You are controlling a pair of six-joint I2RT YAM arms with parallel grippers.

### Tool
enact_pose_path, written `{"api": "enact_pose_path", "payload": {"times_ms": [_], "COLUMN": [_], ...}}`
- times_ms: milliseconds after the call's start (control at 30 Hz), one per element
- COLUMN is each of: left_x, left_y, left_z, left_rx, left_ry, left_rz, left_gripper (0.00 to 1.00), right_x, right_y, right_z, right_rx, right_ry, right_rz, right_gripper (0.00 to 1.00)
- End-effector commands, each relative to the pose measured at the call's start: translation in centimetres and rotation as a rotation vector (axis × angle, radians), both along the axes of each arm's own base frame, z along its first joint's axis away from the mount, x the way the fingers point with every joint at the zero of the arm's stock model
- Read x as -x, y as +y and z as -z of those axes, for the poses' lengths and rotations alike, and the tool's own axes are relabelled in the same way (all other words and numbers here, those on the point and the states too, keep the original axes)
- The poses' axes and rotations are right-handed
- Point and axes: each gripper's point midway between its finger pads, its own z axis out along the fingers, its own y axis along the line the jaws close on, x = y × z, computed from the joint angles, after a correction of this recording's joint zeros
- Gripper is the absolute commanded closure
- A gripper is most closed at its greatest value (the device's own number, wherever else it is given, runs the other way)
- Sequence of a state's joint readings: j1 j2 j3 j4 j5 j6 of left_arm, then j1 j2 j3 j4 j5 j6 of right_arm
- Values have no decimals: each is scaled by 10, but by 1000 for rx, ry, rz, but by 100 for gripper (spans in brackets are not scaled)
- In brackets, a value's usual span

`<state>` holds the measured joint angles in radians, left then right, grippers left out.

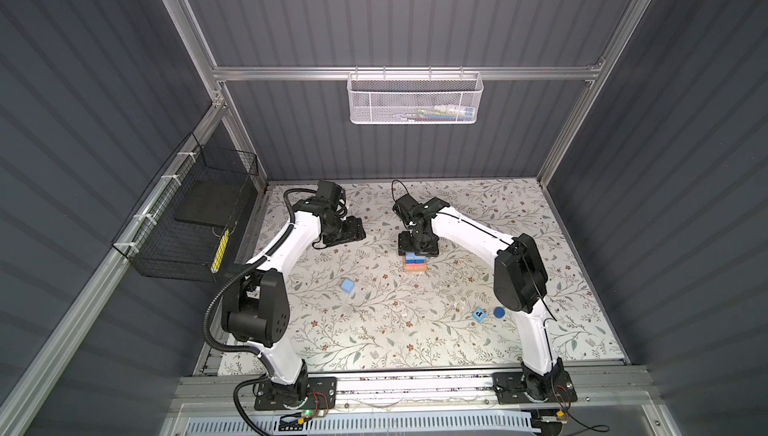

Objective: Build the wood block tower
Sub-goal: 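Open the right gripper to release the light blue block on the stack, then raise the right gripper from the stack while the left gripper descends over a cube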

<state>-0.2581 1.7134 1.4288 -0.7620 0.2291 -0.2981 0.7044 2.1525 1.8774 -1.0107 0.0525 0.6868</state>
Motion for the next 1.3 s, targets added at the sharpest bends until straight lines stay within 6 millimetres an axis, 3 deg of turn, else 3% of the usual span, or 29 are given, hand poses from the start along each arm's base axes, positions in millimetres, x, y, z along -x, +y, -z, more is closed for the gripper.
{"api": "enact_pose_path", "payload": {"times_ms": [0,300,467,833,1033,1167,1267], "left_x": [9,10,10,15,20,32,44], "left_y": [2,3,3,6,10,17,25], "left_z": [14,13,12,12,12,16,24], "left_rx": [0,0,1,-6,-32,-69,-145], "left_ry": [40,38,35,63,83,117,155], "left_rz": [15,15,14,-6,-22,-22,-27], "left_gripper": [24,24,24,24,27,27,27], "right_x": [-4,-7,-10,-24,-14,-6,-6], "right_y": [-3,-4,-8,-36,-48,-52,-52], "right_z": [-4,-21,-40,-117,-119,-115,-123], "right_rx": [10,-7,-11,-82,-153,-195,-252], "right_ry": [-9,-47,-90,-318,-343,-365,-430], "right_rz": [5,11,13,44,70,68,63], "right_gripper": [18,1,1,1,1,1,1]}}
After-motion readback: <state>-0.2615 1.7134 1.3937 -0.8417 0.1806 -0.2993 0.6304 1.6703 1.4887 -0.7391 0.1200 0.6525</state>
